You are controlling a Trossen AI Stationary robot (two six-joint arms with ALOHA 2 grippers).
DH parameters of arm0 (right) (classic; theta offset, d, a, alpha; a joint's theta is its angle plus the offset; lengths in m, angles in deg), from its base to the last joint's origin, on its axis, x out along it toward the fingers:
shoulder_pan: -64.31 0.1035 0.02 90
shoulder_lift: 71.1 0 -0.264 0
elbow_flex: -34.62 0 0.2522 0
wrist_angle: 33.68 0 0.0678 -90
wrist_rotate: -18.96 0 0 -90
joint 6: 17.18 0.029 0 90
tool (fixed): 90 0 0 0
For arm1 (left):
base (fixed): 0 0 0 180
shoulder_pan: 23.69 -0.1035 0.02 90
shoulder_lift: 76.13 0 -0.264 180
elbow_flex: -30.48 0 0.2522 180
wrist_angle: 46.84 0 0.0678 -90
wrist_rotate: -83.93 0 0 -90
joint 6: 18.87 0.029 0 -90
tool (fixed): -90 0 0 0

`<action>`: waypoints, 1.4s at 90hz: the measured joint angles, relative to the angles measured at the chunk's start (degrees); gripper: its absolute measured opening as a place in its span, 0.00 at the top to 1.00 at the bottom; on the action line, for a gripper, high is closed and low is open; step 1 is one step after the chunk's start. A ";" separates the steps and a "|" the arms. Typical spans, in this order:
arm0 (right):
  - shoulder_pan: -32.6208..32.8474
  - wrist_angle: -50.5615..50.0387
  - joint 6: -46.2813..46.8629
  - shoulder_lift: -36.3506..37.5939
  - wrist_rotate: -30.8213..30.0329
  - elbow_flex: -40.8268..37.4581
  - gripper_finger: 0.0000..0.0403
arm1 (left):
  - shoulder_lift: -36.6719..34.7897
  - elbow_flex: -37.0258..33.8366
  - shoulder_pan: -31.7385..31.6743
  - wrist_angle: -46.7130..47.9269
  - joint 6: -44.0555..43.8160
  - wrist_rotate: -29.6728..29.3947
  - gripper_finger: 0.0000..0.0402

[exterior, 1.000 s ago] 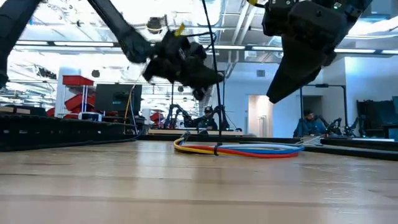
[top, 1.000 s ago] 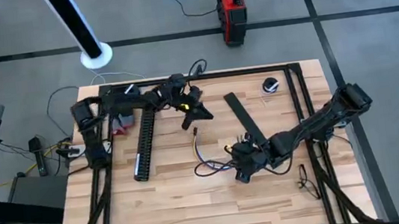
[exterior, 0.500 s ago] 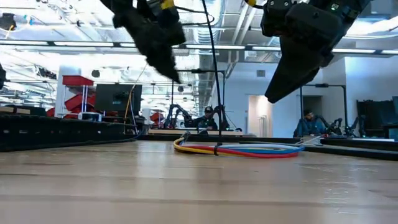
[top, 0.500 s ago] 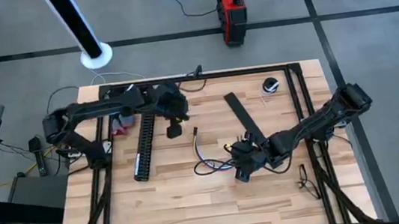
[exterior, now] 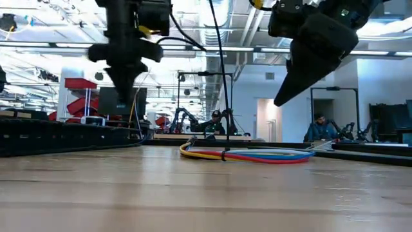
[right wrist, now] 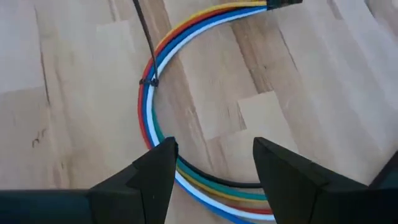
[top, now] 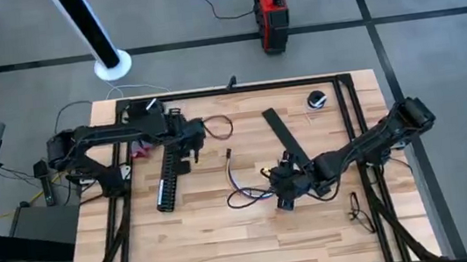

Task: Ziptie cables
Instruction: Put the zip tied cable into the black cable duct

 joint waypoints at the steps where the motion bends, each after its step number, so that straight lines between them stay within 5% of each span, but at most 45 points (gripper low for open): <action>1: 0.00 0.01 -0.19 0.00 0.01 0.00 0.48 | 0.00 0.00 0.17 0.35 0.94 0.02 0.94; 37: -0.22 -0.98 -0.84 -0.02 1.04 -0.02 0.48 | 0.35 -2.34 5.87 2.49 39.04 9.54 0.81; 57: -0.16 -0.99 -0.38 -0.02 1.39 -0.02 0.48 | 0.39 -7.93 8.83 2.34 53.31 2.79 0.76; 104: -0.13 -1.14 0.71 -0.02 2.83 -0.02 0.48 | 4.09 -12.03 12.78 -0.32 57.12 4.58 0.75; 126: -0.14 -1.33 0.71 -0.02 2.85 -0.02 0.48 | 6.93 -12.13 14.23 -0.41 53.89 -4.02 0.79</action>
